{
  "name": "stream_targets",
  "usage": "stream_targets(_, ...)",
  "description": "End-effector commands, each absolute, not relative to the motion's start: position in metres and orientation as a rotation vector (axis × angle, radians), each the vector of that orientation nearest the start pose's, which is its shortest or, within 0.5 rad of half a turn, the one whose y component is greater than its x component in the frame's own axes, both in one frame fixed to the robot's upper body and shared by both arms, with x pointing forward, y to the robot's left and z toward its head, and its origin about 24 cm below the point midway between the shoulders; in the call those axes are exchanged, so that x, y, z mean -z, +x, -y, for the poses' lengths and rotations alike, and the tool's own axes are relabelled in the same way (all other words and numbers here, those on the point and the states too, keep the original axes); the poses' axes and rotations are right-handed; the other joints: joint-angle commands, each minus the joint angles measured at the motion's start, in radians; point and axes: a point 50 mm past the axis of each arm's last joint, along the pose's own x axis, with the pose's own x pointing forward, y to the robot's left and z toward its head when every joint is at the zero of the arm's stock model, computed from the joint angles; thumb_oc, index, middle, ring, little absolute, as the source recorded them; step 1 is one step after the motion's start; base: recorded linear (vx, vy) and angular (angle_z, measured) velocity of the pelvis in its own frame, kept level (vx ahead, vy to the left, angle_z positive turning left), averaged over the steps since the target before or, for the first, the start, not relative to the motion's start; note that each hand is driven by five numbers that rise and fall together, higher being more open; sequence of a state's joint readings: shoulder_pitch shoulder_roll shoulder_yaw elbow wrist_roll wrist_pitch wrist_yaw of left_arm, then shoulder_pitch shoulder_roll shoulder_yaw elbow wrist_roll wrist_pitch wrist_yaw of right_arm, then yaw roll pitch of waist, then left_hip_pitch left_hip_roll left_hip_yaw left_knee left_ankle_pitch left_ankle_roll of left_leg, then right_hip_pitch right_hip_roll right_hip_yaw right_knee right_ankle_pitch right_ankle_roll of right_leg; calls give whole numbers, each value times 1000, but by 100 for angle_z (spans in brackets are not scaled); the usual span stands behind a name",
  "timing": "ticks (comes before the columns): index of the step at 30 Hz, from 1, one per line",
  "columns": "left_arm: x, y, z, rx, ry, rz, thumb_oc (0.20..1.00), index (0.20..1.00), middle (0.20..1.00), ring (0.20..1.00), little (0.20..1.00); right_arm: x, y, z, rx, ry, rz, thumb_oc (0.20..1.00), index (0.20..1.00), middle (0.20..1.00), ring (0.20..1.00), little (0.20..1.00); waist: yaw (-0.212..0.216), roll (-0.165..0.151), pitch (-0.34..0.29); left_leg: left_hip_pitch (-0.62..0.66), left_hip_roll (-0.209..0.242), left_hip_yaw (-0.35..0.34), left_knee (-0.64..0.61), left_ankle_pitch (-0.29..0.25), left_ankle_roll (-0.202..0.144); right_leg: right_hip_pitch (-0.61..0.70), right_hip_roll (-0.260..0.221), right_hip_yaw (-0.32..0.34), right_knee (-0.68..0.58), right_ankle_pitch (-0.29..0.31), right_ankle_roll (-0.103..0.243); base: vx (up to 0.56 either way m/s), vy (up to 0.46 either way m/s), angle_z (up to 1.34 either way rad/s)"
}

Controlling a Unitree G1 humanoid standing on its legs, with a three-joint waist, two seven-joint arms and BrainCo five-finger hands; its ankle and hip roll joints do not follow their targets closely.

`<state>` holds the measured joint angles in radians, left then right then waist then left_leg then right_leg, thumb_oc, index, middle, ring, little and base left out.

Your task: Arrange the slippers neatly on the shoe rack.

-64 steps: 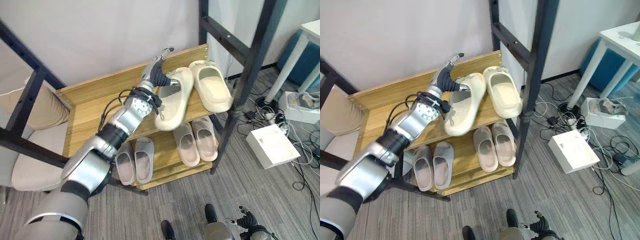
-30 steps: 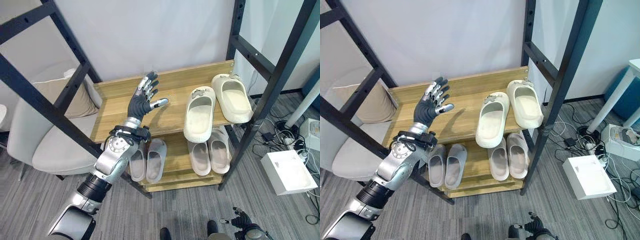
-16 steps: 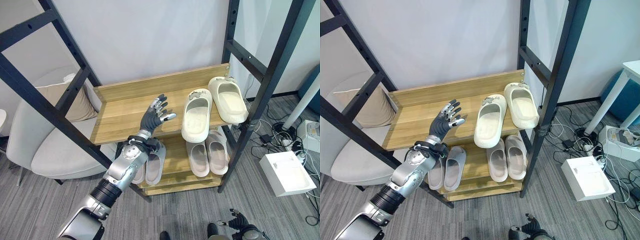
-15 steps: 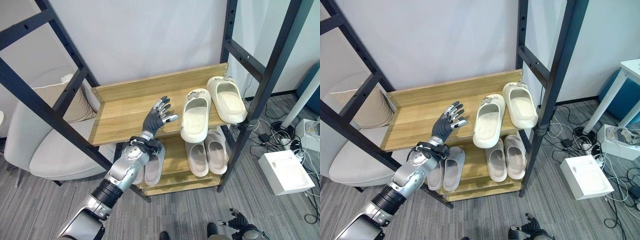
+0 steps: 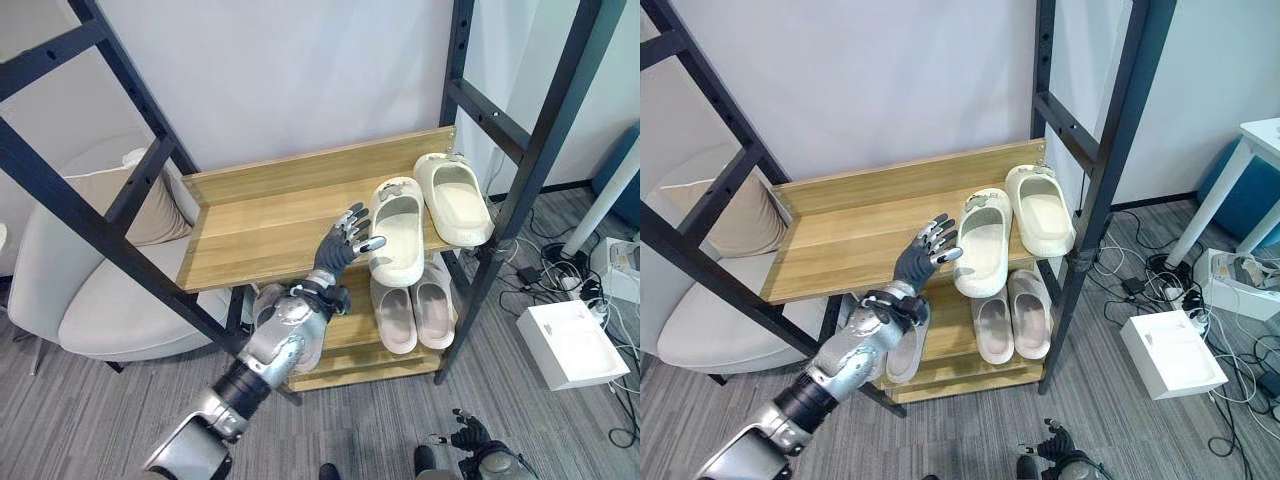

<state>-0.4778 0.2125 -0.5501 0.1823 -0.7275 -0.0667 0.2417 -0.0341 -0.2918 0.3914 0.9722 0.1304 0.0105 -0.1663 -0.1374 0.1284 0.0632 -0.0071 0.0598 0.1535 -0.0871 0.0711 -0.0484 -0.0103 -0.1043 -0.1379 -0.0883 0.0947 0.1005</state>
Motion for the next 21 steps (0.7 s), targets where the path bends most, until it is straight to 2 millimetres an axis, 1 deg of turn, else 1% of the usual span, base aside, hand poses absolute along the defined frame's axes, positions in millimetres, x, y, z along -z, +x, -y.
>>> stream_targets(1,-144,337,-32,348,-351,149,1000,1000,1000,1000,1000,127,179,193,-26,-399,-862,1000,1000,1000,1000,1000,-20,-35,44,53,28,-15,0,-42,-51,48,-12,-32,1,-93,41,0,0,0)
stream_targets(3,-145,339,-30,343,-343,146,1000,1000,1000,1000,1000,127,180,193,-25,-402,-861,1000,1000,1000,1000,1000,-22,-34,46,53,29,-14,0,-42,-52,48,-11,-32,1,-93,41,7,-4,-2)
stream_targets(4,-148,345,-25,317,-340,141,1000,1000,1000,1000,1000,128,179,193,-27,-406,-864,1000,1000,1000,1000,1000,-29,-35,46,54,30,-11,0,-42,-53,46,-11,-27,1,-92,41,0,0,0)
stream_targets(6,-149,348,-23,310,-341,137,1000,1000,1000,1000,1000,127,181,193,-24,-408,-860,1000,1000,1000,1000,1000,-32,-35,47,53,30,-10,0,-41,-53,44,-11,-25,1,-92,41,0,-6,-2)
stream_targets(7,-150,355,-20,288,-322,121,1000,1000,1000,1000,1000,127,181,193,-23,-413,-862,1000,1000,1000,1000,1000,-41,-35,48,51,32,-7,0,-41,-54,39,-10,-21,1,-91,43,-1,-12,-6)
stream_targets(10,-153,361,-17,270,-308,114,1000,1000,1000,1000,1000,127,181,195,-17,-418,-864,1000,1000,1000,1000,1000,-51,-33,49,49,35,-2,0,-41,-56,33,-9,-18,1,-90,44,-1,-12,-6)
stream_targets(14,-149,373,-23,224,-247,76,1000,1000,1000,1000,1000,129,178,199,-7,-428,-873,1000,1000,1000,1000,1000,-71,-29,52,46,38,11,0,-41,-59,20,-6,-5,1,-86,46,1,-5,-11)
stream_targets(17,-147,383,-34,162,-214,52,1000,1000,1000,1000,1000,130,174,201,-3,-432,-884,1000,1000,1000,1000,1000,-84,-27,54,45,41,20,0,-41,-60,13,-4,4,1,-85,46,14,-7,-5)
stream_targets(21,-147,387,-36,138,-207,38,1000,1000,1000,1000,1000,131,174,202,8,-432,-886,1000,1000,1000,1000,1000,-93,-25,60,39,42,23,0,-39,-61,4,-5,7,1,-81,47,-1,-1,-5)
